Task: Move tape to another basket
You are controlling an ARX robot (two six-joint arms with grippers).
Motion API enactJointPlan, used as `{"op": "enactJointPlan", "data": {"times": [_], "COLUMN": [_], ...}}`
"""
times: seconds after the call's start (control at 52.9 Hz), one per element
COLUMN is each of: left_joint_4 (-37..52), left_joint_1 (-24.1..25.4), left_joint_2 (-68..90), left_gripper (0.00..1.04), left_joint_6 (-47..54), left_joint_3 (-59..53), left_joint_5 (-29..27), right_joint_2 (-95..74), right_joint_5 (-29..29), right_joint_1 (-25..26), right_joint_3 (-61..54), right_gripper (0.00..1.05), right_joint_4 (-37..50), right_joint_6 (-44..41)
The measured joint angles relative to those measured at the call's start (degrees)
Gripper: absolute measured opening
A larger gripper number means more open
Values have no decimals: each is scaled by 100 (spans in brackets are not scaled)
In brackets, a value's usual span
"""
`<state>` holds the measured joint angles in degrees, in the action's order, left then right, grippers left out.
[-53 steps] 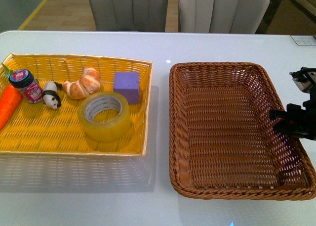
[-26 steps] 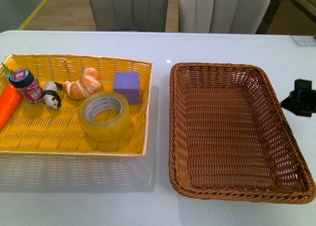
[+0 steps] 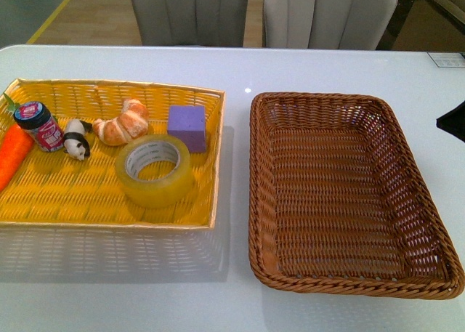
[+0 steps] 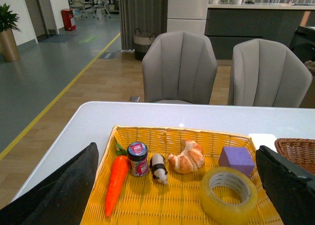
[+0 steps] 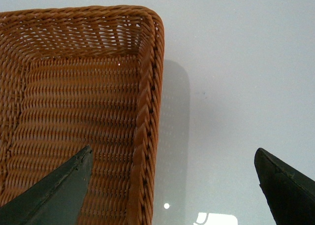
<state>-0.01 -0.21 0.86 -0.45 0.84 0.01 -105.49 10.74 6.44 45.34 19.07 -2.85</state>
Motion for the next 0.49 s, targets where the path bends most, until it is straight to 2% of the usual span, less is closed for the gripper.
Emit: {"op": "enactJointPlan", "data": {"times": [0.038, 0.095, 0.113, 0.17, 0.227, 0.303, 0.492], "left_joint_4": [0, 0, 0, 0, 0, 0, 0], "left_joint_1": [0, 0, 0, 2, 2, 2, 2], "left_joint_2": [0, 0, 0, 0, 0, 0, 0], "left_gripper": [96, 96, 96, 96, 96, 96, 96], "left_joint_6": [0, 0, 0, 0, 0, 0, 0], "left_joint_3": [0, 0, 0, 0, 0, 0, 0], "left_joint_5": [0, 0, 0, 0, 0, 0, 0], "right_joint_2": [-57, -343, -446, -479, -125, 400, 1283], "right_joint_5": [-59, -450, -546, -575, -612, -675, -815], "right_joint_1": [-4, -37, -52, -120, -190, -221, -396], "right_joint_3": [-61, -553, -872, -1545, -2004, -2339, -3119], "right_gripper": [94, 84, 79, 68, 55, 42, 11], "right_joint_4": [249, 2153, 3119, 4638, 5672, 6033, 5825], "right_joint_6": [31, 122, 155, 188, 201, 205, 210]}}
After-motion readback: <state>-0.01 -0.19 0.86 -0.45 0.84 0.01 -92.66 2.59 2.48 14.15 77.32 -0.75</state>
